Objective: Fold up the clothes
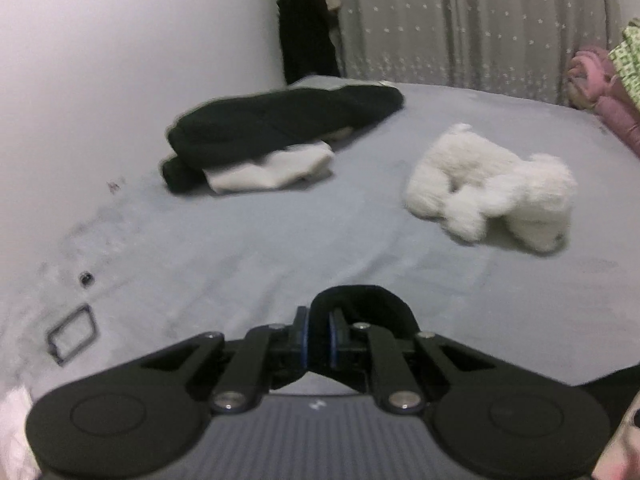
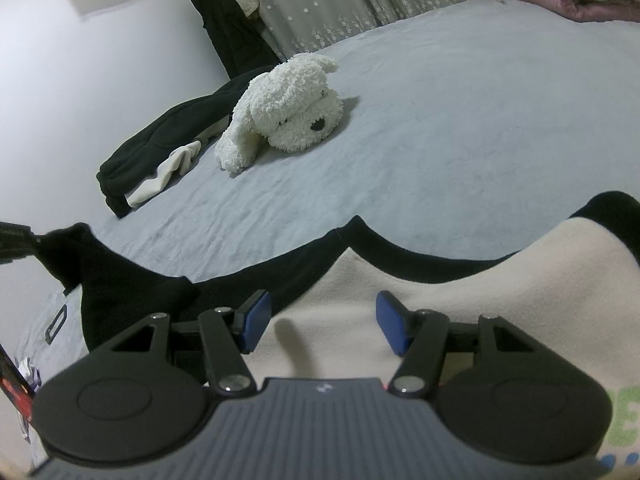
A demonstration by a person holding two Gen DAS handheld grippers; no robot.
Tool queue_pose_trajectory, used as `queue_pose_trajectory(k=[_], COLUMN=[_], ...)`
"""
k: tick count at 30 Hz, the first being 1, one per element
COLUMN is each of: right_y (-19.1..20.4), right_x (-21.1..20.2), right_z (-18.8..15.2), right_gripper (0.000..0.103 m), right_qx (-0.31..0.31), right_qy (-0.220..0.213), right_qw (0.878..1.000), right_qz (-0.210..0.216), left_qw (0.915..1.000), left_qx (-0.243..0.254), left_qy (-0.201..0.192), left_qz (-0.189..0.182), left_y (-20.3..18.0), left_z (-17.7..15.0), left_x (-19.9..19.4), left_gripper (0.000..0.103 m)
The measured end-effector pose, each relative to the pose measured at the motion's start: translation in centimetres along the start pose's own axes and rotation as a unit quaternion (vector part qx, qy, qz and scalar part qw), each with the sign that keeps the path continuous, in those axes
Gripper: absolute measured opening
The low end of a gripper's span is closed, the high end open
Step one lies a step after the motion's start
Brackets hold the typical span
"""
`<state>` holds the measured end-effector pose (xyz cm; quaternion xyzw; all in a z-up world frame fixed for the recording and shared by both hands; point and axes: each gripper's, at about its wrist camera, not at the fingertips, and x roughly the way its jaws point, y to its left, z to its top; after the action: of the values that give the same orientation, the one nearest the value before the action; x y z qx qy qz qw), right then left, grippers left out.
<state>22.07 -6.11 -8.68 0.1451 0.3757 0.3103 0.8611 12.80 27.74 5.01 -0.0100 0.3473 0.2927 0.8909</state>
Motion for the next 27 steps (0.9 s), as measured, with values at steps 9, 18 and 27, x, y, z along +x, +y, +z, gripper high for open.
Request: queue_pose_trajectory(k=[9,18,27], right_y=[0.0,0.1,0.4], right_x=[0.0,0.0,0.2], right_z=[0.0,0.0,-0.2], right_gripper=[0.063,0.063,0.064], right_qx=[-0.001,-0.001,-0.012], right_qy=[0.000,0.000,-0.001], right_qw=[1.000,1.000,1.000], right_qz=[-0.001,-0.002,-0.010], left_qw=[0.9948,0.9816,0.9843], left_qx=[0.006,0.009,-0.052], left_qy=[0.051,0.096,0.114], left_qz=[0.088,0.165,0.124], left_y=[3.3,6.6,12.0], left_z=[-0.1,-0.1,1.1], left_x=[1.5,2.3,1.2], left_gripper=[0.014,0.028,0.052])
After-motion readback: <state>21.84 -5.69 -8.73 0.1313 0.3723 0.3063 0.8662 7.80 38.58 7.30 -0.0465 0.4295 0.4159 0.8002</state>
